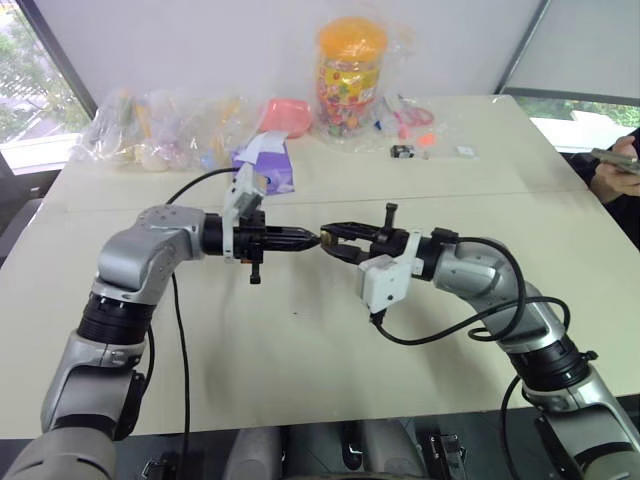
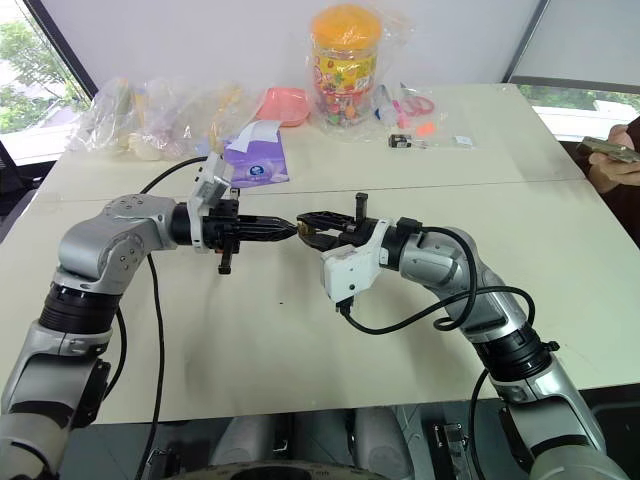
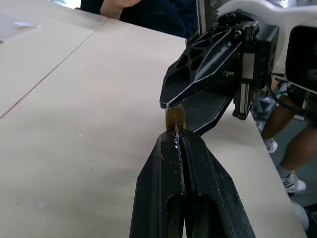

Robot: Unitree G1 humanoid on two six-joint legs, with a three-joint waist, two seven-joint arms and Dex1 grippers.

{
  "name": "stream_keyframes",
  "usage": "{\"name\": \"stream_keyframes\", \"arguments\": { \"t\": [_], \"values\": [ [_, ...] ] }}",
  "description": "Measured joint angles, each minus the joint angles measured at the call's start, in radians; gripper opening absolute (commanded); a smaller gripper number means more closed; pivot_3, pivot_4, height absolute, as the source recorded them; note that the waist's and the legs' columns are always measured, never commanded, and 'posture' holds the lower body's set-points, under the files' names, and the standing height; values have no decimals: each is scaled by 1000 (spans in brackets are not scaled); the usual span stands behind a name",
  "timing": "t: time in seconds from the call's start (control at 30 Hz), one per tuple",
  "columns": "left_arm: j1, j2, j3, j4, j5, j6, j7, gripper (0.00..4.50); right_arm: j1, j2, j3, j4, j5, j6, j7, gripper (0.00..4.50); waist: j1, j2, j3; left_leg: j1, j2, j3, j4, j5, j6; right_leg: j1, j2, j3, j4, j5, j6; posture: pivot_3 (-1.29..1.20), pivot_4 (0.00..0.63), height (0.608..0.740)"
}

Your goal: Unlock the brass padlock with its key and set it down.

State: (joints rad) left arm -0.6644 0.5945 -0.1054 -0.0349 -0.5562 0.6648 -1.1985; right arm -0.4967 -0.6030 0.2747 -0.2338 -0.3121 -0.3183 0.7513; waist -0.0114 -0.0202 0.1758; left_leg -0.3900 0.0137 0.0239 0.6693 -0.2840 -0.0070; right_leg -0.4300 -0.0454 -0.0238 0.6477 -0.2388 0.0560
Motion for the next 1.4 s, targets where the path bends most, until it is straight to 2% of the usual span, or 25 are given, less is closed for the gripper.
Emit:
{"name": "stream_keyframes", "arguments": {
  "t": [0.67,0.93,0.97,1.03,1.1,1.2,1.3,1.4],
  "values": [
    [34,-55,-36,46,283,-558,-1,36,-22,10,-26,6,70,97,79,715,1,0,0,0,0,0,0,0,0,0,0,0,0,0,0,0,150,737],
    [7,-53,-75,189,446,-1001,-12,36,-16,25,-21,6,122,183,132,715,2,0,0,0,0,1,0,0,0,0,0,-1,0,0,0,0,150,737],
    [7,-56,-74,192,444,-999,-12,36,-16,26,-22,6,122,185,133,715,2,0,0,0,0,1,0,0,0,0,0,-1,0,0,0,0,150,737],
    [7,-64,-73,186,413,-927,-11,36,-16,27,-26,7,122,191,132,715,2,0,0,0,0,1,0,0,0,0,0,-1,0,0,0,0,150,737],
    [20,-80,-60,149,322,-714,4,36,-17,29,-31,12,122,194,128,715,1,0,0,0,0,0,0,0,0,0,0,-1,0,0,0,0,150,737],
    [24,-75,-35,81,144,-291,33,36,-21,32,-30,24,121,194,124,715,-1,0,0,0,0,0,0,0,0,0,0,-1,1,0,0,0,150,737],
    [-1,-92,52,77,-89,129,100,36,-31,34,-30,24,121,181,119,715,-3,0,0,0,1,-1,0,0,0,0,1,-1,1,0,1,0,150,737],
    [-39,-99,135,105,-229,392,161,36,-46,37,-30,24,127,161,117,715,-3,0,0,0,1,-1,0,0,0,0,1,-1,1,0,1,0,150,737]
  ]
}}
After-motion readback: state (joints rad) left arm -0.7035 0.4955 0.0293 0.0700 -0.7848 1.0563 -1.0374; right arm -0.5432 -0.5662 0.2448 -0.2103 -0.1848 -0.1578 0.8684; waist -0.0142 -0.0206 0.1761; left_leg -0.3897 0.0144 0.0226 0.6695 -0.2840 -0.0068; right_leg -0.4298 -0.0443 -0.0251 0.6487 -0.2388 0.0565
